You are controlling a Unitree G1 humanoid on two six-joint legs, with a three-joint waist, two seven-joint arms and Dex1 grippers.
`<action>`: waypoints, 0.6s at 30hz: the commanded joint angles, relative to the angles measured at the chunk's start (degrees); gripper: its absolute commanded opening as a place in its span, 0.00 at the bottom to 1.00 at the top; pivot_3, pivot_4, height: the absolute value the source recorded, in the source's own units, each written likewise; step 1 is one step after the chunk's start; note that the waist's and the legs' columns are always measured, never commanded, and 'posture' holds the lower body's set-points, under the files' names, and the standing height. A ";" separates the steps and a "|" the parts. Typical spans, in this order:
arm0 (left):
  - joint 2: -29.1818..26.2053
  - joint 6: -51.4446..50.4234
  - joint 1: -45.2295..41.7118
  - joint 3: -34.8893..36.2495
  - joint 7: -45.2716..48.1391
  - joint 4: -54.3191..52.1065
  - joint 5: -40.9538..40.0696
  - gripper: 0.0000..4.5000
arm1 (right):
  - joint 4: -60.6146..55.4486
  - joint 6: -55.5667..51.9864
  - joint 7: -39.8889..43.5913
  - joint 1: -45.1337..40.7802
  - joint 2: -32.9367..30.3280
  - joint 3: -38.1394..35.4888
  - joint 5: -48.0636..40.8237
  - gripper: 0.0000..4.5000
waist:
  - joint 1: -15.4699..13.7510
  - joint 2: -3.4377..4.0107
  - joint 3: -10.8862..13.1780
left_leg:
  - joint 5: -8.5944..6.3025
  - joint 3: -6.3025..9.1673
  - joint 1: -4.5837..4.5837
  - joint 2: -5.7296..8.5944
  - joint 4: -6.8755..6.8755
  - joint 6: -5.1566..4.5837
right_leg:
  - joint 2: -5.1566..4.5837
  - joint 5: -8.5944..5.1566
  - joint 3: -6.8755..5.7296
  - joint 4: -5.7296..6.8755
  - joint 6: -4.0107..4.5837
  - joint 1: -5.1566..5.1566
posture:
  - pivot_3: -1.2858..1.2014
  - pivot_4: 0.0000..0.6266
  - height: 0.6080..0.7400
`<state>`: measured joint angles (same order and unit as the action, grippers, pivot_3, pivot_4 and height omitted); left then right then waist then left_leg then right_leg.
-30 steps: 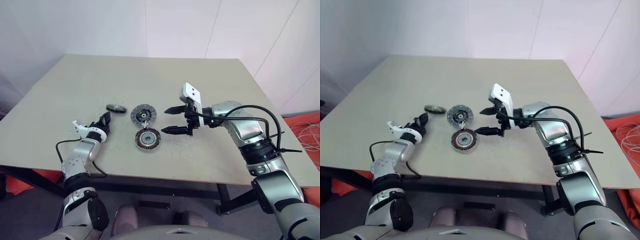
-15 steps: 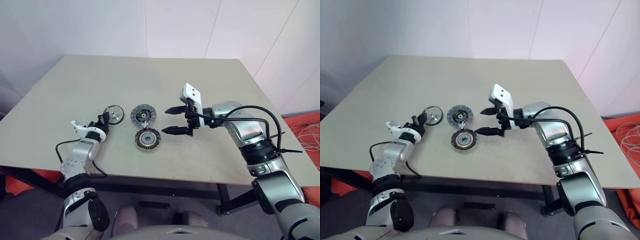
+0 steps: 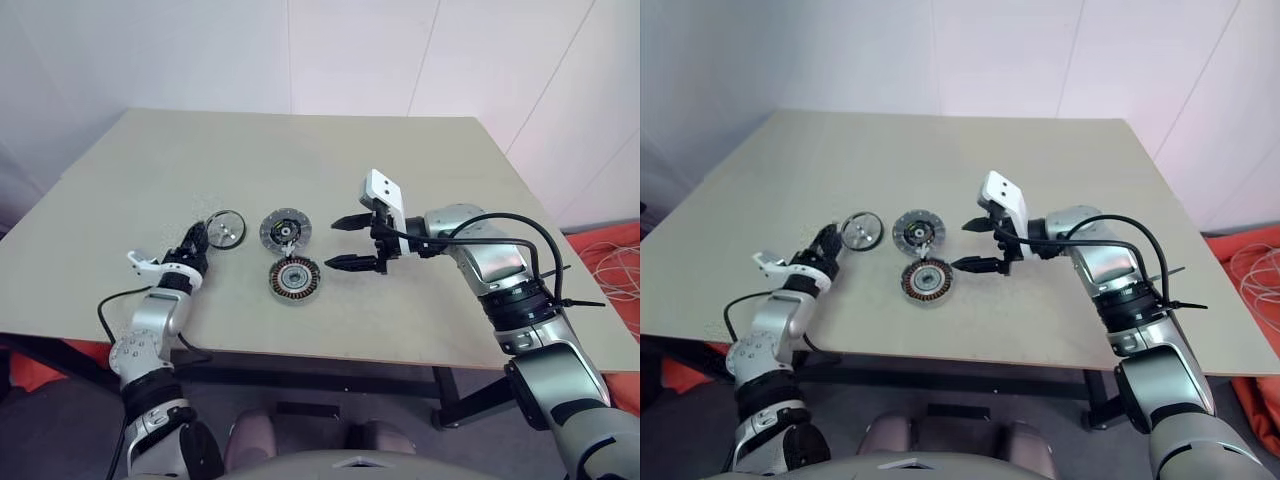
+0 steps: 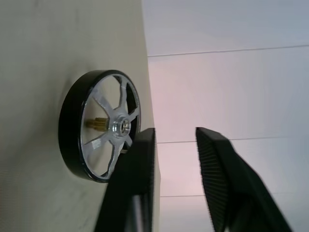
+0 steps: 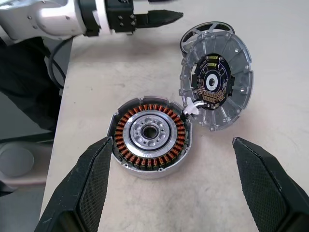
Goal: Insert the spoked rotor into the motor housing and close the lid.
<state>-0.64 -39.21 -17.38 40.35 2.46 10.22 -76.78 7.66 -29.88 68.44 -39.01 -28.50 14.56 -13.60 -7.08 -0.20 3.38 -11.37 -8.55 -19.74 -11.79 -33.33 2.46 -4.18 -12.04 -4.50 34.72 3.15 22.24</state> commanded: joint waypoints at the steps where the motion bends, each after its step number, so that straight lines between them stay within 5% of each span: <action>1: -0.48 -1.03 1.45 -1.50 -0.04 -4.54 -2.31 0.58 | -2.20 1.32 0.19 -0.69 -0.28 -0.16 -0.30 1.00 | -0.04 0.00 0.00 | 0.00 0.00 0.00 0.00 0.00 0.00 | 0.00 0.00 0.00 0.00 0.00 -0.01 | 0.52 0.00 1.00; 7: -0.30 -0.83 2.65 -1.54 -0.43 -2.43 -3.11 1.00 | -1.96 1.76 0.32 -0.85 -0.20 -0.01 -0.16 1.00 | -0.03 -0.02 0.01 | 0.00 0.00 0.01 -0.01 0.00 0.00 | 0.00 -0.01 0.00 0.00 -0.02 -0.01 | 0.52 0.00 1.00; 18: -2.36 -0.08 -1.06 -1.52 -2.50 8.69 -0.32 1.00 | -2.05 1.91 0.46 -0.99 -0.45 0.07 0.15 1.00 | -0.09 0.10 -0.03 | 0.02 0.00 0.16 0.00 0.01 0.03 | 0.01 -0.02 0.00 0.02 -0.04 -0.12 | 0.52 0.00 1.00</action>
<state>-2.73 -39.67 -17.86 39.00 0.53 16.73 -77.48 7.66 -28.80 68.65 -39.01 -28.53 14.82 -13.17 -7.17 -0.10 3.35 -11.35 -8.55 -19.54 -11.78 -33.32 2.50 -4.18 -12.06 -4.50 34.74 3.10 22.08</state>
